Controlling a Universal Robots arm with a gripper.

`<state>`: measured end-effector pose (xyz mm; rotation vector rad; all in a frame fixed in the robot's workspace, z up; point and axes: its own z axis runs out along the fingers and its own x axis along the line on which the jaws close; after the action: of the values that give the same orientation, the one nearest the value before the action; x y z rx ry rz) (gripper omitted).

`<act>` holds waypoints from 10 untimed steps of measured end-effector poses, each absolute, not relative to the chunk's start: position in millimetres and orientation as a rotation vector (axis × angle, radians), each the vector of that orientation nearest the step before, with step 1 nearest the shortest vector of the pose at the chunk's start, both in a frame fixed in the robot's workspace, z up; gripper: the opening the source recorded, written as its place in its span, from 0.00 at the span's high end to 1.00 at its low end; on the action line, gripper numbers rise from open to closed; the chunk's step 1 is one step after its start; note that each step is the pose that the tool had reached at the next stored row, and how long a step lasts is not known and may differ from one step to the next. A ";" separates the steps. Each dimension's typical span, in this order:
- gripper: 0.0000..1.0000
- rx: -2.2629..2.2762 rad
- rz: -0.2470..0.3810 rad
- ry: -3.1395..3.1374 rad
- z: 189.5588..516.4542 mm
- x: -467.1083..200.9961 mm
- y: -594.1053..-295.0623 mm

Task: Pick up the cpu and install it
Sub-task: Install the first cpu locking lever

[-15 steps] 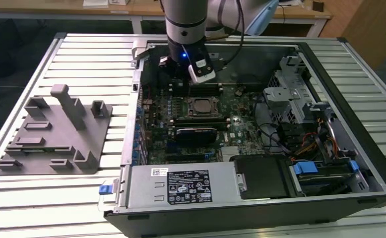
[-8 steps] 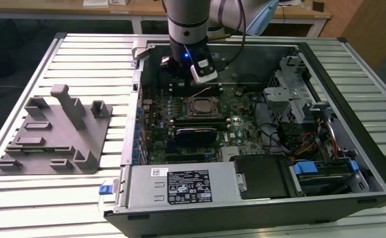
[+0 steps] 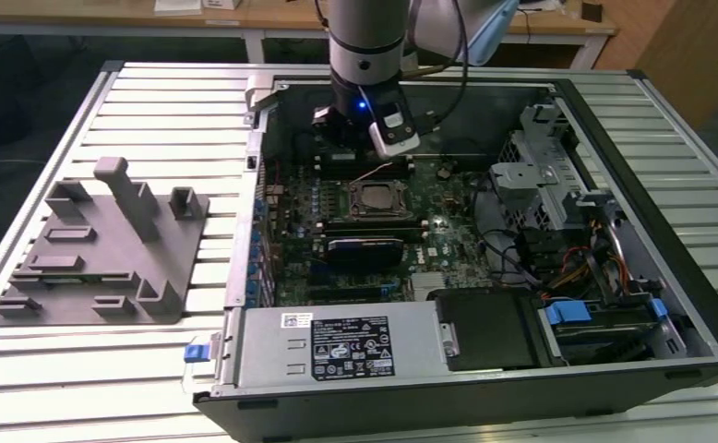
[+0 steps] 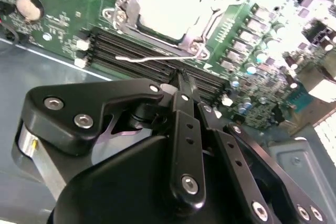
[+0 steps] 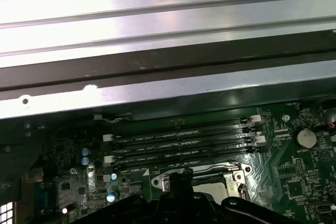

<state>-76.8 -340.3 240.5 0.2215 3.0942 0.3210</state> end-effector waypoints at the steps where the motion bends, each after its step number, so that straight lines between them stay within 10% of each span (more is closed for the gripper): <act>1: 0.89 0.222 0.319 3.094 240.2 -75.4 -340.2; 10: 0.89 0.232 0.302 3.081 233.7 -70.0 -340.1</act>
<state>-70.0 -340.1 233.7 0.2323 3.0814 0.3020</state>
